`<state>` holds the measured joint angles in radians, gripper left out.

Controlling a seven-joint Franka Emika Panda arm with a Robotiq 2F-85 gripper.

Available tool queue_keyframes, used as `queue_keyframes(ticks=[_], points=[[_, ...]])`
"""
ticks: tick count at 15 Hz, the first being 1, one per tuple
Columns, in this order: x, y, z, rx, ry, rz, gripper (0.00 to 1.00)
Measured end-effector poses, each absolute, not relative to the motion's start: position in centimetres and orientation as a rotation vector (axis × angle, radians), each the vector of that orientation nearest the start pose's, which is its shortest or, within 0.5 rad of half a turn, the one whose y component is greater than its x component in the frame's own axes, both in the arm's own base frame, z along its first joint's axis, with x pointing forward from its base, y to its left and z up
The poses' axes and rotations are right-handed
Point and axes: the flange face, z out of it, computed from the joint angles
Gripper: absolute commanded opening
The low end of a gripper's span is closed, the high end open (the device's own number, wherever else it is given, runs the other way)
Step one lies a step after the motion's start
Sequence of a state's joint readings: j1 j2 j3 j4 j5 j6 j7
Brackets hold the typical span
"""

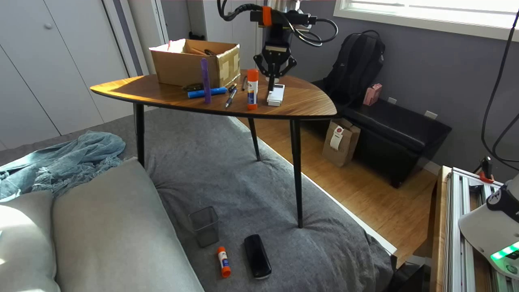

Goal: Press three buttons on the white remote

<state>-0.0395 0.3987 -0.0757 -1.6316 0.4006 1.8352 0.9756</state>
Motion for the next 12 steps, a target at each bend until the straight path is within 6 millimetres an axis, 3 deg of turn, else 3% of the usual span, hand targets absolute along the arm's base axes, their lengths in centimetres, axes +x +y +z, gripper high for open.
queue_keyframes(ticks=[12], points=[[65.01, -3.88, 38.26, -2.341, 1.656, 0.449, 0.00]])
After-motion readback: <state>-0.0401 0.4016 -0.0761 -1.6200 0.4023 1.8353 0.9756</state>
